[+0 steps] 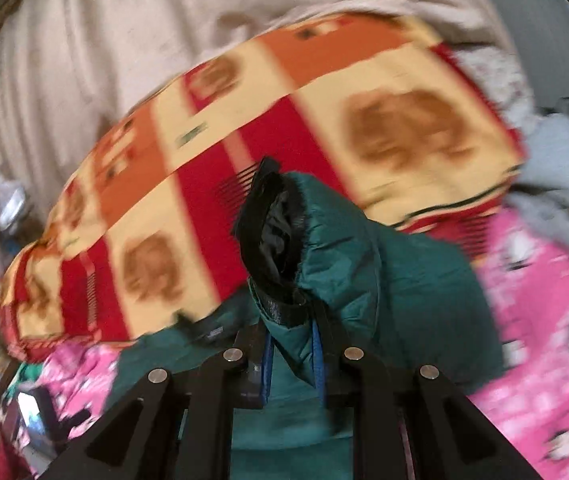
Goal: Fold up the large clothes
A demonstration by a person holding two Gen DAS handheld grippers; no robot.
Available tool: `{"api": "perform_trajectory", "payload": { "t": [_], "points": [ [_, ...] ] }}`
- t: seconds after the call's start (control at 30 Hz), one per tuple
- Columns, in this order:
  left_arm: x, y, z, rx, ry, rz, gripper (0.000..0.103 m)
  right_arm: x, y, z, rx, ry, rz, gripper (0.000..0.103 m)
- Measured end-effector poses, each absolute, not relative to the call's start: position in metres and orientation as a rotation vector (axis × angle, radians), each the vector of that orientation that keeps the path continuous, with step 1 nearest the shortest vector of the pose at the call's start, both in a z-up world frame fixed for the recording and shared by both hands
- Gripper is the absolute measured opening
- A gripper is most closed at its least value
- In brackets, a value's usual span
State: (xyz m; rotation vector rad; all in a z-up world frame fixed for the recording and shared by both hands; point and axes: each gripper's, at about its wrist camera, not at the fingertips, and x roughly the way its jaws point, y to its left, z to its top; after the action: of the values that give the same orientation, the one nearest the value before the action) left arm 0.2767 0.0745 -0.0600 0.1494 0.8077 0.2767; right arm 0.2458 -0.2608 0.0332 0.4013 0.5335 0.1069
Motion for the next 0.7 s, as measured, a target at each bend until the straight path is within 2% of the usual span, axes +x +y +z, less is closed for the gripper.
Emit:
{"api": "perform_trajectory", "payload": {
  "t": [0.27, 0.5, 0.53, 0.6, 0.67, 0.7],
  "points": [
    [0.285, 0.116, -0.058, 0.041, 0.840, 0.350, 0.076, 0.276, -0.127, 0.001, 0.241, 0.661, 0.408, 0.015],
    [0.288, 0.113, -0.063, 0.017, 0.868, 0.299, 0.076, 0.304, -0.097, -0.062, 0.245, 0.886, 0.483, 0.016],
    [0.287, 0.114, -0.061, 0.002, 0.867, 0.290, 0.076, 0.306, -0.097, -0.065, 0.261, 0.907, 0.480, 0.019],
    [0.285, 0.113, -0.057, -0.031, 0.857, 0.259, 0.076, 0.300, -0.099, -0.063, 0.303, 0.917, 0.504, 0.032],
    [0.283, 0.111, -0.053, -0.057, 0.847, 0.225, 0.076, 0.291, -0.103, -0.054, 0.319, 0.901, 0.531, 0.052],
    [0.281, 0.108, -0.051, -0.070, 0.838, 0.204, 0.076, 0.285, -0.102, -0.049, 0.297, 0.896, 0.534, 0.055]
  ]
}}
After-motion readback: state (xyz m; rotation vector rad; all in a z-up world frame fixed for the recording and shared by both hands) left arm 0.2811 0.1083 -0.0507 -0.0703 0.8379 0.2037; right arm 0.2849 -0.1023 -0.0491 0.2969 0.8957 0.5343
